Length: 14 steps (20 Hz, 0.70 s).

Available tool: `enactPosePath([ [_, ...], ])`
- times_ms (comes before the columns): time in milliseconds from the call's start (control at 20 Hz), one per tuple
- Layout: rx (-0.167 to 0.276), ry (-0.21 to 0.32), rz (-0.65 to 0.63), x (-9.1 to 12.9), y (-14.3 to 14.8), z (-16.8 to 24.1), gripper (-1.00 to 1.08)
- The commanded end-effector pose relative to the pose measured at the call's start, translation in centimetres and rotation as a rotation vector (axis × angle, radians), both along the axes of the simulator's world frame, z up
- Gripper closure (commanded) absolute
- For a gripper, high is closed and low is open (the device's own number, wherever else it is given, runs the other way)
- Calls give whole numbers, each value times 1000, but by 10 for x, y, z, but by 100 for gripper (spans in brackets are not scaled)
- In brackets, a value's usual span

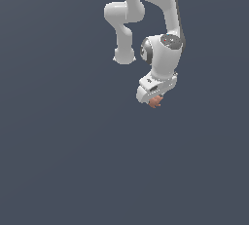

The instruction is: Pick up the object and move it to a goal position.

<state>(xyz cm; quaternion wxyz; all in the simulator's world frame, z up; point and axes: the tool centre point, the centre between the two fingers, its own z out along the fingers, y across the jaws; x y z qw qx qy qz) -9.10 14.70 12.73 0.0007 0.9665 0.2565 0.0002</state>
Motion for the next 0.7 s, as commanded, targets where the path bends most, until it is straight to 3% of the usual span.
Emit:
enactPosePath([
  [0,-1,0,-2,-7,22,9,108],
  [350,0,0,-2,-16,60,24,108],
  [650,1,1,-2,-16,67,27,108],
])
